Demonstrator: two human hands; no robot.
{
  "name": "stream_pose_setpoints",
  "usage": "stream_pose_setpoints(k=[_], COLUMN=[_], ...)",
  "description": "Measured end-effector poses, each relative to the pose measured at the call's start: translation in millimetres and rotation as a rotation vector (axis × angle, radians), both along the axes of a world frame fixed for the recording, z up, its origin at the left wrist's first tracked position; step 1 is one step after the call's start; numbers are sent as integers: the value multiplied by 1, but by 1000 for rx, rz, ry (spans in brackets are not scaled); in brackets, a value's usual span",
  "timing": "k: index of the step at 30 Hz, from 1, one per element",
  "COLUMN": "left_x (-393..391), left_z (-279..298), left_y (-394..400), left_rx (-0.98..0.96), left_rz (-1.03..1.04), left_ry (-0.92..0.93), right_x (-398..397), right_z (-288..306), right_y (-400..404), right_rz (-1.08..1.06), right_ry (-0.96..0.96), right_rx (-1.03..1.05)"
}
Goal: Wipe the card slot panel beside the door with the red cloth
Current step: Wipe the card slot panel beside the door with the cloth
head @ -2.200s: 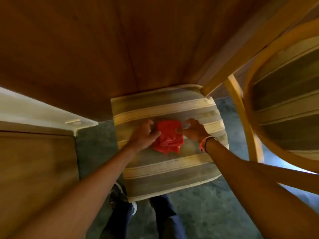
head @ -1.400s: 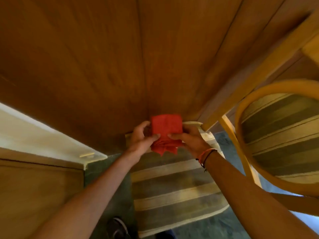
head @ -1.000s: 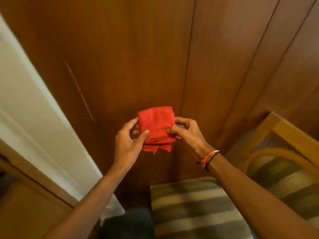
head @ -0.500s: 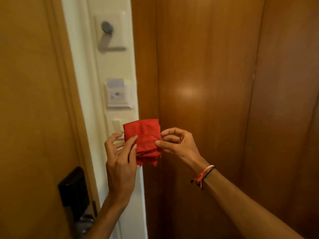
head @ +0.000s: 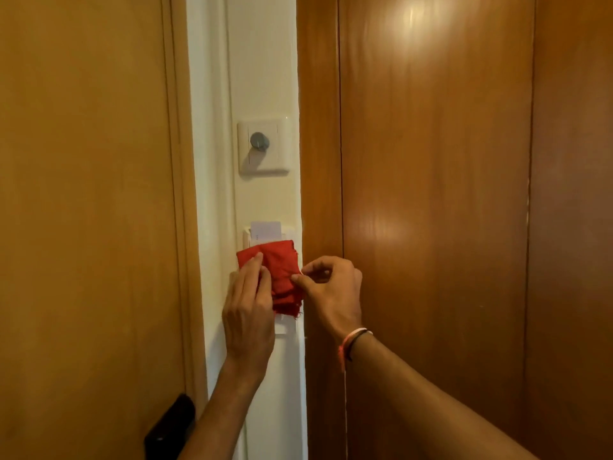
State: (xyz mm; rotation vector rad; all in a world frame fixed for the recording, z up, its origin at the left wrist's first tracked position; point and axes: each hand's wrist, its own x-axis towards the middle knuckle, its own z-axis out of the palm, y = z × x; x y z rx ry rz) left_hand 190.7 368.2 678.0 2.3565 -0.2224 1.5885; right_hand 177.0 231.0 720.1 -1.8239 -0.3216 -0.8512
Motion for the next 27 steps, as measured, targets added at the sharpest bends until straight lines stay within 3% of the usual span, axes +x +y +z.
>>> stream_pose_setpoints(k=[6,10,15,20,23,27], left_x=[11,15,22,29,32,30], left_z=[-21,-7,-20,-21,-10,-39], left_y=[-18,-27,-34,-21,-18,-17], left_rx=[128,116,81,212,175,144], left_rz=[63,126,56,29,2,-64], left_ry=[29,39,1,-29,-41,-16], right_x=[6,20,47,66,75,80], right_z=[1,10,-2,-15,-18,-20], right_y=[-79,-123,-123,-123,-124,-125], right_rz=[-521,-765,-803,-891,-922,-940], right_ry=[-317,-393,-461,-513,-541,-578], right_rx=[-633,-919,-936,-919,-918,-907])
